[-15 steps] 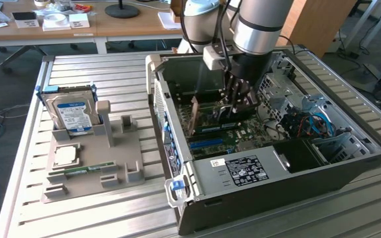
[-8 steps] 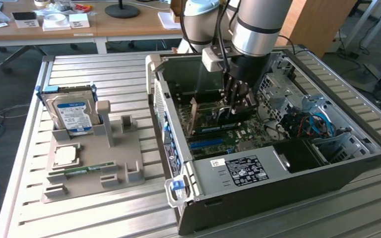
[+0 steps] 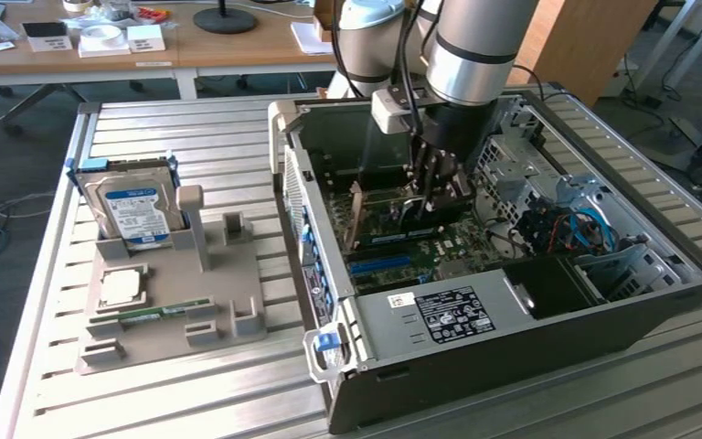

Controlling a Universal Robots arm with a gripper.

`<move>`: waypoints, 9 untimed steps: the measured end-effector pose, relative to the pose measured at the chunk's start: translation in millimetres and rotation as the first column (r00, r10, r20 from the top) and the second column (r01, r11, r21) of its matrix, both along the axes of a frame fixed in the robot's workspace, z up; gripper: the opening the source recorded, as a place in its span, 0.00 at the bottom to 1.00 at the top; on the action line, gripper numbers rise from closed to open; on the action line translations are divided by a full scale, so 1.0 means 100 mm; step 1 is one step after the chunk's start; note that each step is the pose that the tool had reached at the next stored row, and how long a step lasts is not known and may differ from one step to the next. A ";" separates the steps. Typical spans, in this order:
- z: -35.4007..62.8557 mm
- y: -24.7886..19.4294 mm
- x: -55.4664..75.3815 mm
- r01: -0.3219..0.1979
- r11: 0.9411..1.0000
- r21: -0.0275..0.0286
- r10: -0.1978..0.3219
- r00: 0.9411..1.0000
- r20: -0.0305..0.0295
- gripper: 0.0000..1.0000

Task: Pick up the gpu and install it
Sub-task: 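Insert the gpu into the slot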

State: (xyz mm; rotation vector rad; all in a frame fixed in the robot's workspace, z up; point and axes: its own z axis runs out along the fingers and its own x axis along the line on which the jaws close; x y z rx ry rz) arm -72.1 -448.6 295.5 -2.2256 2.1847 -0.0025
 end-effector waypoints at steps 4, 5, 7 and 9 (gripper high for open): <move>-0.044 0.000 0.00 0.000 1.000 0.000 0.000 1.000 0.000 0.27; -0.051 -0.001 -0.01 0.000 1.000 0.000 0.000 1.000 0.000 0.27; -0.058 -0.001 -0.01 0.000 1.000 -0.001 0.000 1.000 0.000 0.27; -0.058 -0.001 -0.01 0.000 1.000 -0.001 0.000 1.000 0.000 0.27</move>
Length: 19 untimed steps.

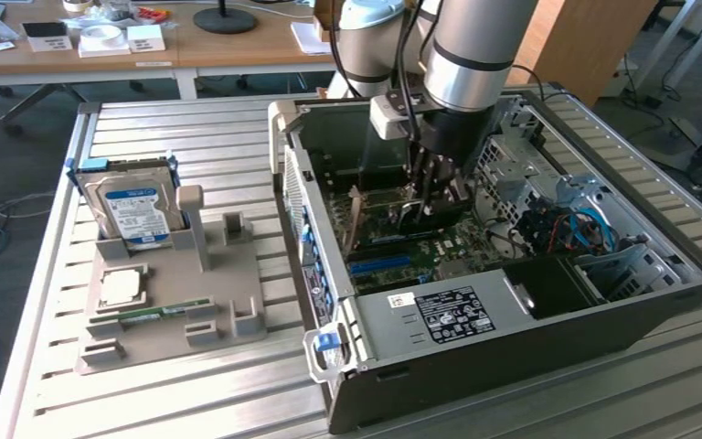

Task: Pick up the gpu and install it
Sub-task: 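Insert the gpu into the slot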

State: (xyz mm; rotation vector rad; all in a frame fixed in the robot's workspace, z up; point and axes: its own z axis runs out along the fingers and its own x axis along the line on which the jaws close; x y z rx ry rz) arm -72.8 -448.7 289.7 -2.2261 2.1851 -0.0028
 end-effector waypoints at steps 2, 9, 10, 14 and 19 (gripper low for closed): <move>-0.002 -0.001 -0.01 0.000 1.000 0.000 0.000 1.000 0.000 0.27; -0.010 -0.028 -0.04 0.000 1.000 0.001 0.000 1.000 0.001 0.27; -0.012 -0.032 -0.04 0.000 1.000 0.001 0.000 1.000 0.001 0.27; -0.039 -0.035 -0.05 0.000 1.000 0.001 0.000 1.000 0.001 0.27; -0.063 -0.036 -0.06 0.000 1.000 0.001 0.000 1.000 0.001 0.27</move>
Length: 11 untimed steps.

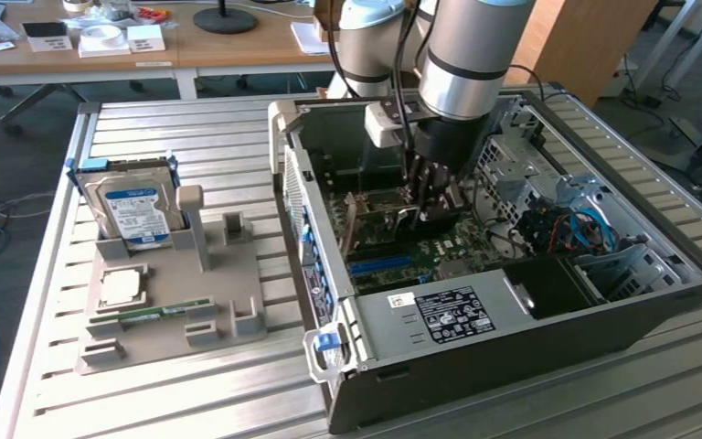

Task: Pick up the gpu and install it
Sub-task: 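Insert the gpu into the slot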

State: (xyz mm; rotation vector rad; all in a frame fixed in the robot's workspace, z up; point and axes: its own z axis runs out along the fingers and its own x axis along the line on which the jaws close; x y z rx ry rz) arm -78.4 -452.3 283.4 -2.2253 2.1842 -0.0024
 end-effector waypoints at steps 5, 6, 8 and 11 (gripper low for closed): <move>-0.003 0.000 -0.03 0.000 1.000 0.001 0.000 1.000 0.001 0.27; -0.002 0.001 -0.04 0.000 1.000 0.000 0.000 1.000 0.001 0.27; -0.006 0.000 -0.04 0.000 1.000 0.000 0.000 1.000 0.001 0.27; -0.025 0.000 -0.06 -0.003 1.000 0.000 0.003 1.000 0.001 0.27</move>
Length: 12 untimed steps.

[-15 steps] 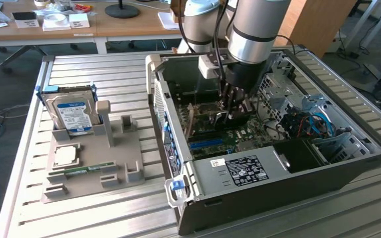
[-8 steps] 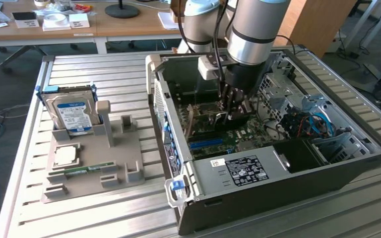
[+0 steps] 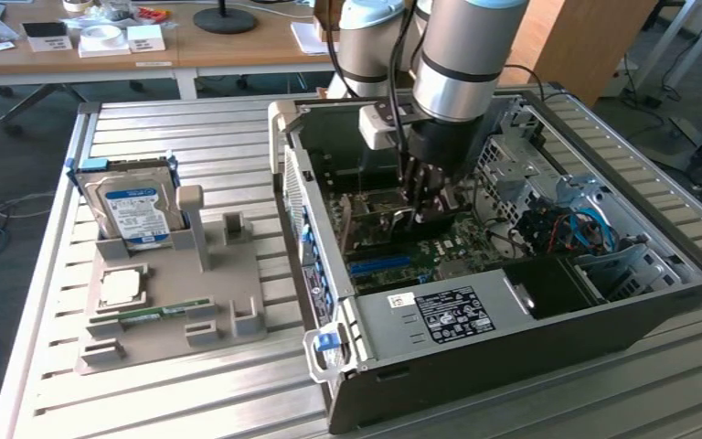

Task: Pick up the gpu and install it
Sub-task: 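Insert the gpu into the slot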

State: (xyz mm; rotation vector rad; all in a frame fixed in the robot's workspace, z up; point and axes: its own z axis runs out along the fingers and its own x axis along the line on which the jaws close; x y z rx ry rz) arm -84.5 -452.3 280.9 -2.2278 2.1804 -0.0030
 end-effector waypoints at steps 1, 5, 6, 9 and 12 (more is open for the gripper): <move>-0.001 0.000 0.00 -0.001 1.000 0.000 0.001 1.000 0.000 0.27; -0.009 0.001 0.00 -0.002 1.000 0.000 0.002 1.000 0.000 0.27; -0.015 0.001 0.00 -0.002 1.000 0.000 0.002 1.000 0.000 0.27; -0.026 0.000 -0.01 -0.003 1.000 0.000 0.003 1.000 0.000 0.27; -0.027 0.000 -0.01 -0.003 1.000 0.000 0.003 1.000 0.000 0.27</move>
